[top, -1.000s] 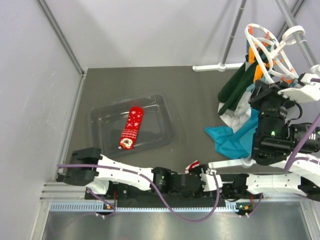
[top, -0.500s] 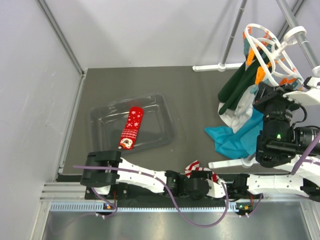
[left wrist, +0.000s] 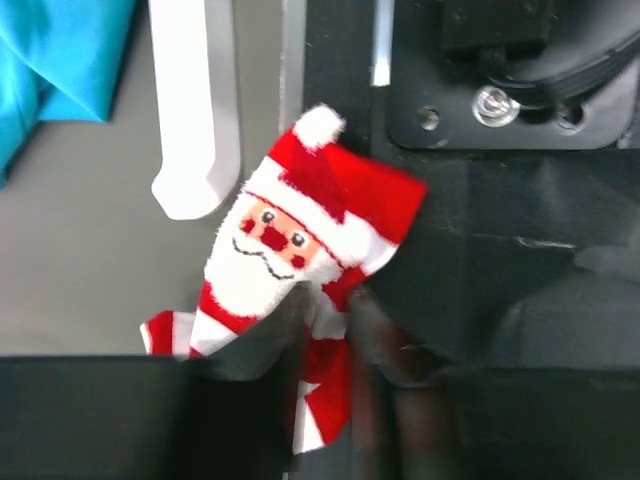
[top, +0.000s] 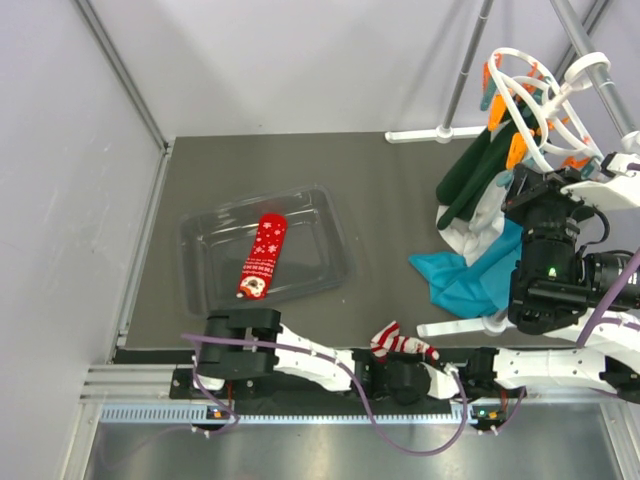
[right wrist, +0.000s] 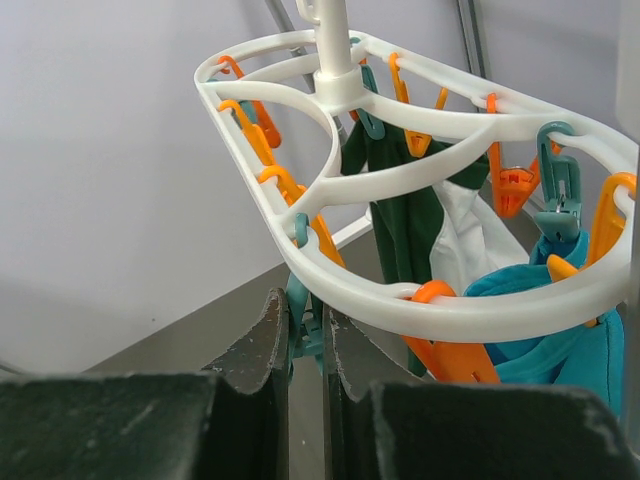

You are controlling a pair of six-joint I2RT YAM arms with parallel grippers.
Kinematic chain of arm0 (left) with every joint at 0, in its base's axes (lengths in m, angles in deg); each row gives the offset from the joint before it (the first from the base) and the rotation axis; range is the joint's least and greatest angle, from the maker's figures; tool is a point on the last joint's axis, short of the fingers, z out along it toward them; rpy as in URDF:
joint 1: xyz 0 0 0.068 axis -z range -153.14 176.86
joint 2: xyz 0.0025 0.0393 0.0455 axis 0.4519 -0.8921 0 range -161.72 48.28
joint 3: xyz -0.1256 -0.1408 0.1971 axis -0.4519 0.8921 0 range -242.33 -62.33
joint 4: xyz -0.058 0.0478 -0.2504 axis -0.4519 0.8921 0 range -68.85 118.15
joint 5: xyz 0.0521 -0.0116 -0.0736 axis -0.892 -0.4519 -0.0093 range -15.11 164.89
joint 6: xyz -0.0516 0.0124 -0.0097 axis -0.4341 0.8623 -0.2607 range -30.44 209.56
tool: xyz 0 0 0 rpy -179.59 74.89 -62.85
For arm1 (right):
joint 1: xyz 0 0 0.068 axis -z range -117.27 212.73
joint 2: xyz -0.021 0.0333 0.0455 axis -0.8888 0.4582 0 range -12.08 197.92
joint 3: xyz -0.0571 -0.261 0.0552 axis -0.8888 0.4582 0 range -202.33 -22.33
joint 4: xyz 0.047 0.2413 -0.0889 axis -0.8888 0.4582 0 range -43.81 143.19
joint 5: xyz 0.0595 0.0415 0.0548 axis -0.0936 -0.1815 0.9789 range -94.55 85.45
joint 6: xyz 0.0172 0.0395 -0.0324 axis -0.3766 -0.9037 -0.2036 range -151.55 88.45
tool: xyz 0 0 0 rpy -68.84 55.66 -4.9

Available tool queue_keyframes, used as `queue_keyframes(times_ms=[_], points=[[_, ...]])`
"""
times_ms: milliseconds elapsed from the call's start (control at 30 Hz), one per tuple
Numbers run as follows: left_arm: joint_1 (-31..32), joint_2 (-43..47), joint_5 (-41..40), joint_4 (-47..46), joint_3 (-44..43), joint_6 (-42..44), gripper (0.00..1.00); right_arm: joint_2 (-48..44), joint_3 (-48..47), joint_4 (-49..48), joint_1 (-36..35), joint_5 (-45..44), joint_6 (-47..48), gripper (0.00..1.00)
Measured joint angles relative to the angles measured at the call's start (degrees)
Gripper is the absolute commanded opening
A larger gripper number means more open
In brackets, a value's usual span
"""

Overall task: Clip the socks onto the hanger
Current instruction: Pick up the sock at the corner of the board.

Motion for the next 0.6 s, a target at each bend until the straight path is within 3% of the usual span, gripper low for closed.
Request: queue_keyframes(times_ms=[100,233,367,600], points=[[-0.81,0.22,-0.09,-1.27,0.22,-0.72,0.00,0.00,0.00,-0.02,0.00,0.00,0.00,0.00],[-3.80,4.94,3.45,-1.60,2.51,-2.82,0.00,0.02,0.00,-0.02,0.00,0.00,0.00,0.00],[-9.57,16.55,9.86,-2.34,6.19,-6.34,0.00,0.04,0.00,-0.02,0.00,0.00,0.07,0.00],[-23.82,34.77,24.63,-7.89,6.67,-13.68,0.00,0.04,0.00,-0.02,0.00,0.00,0.07,0.00]])
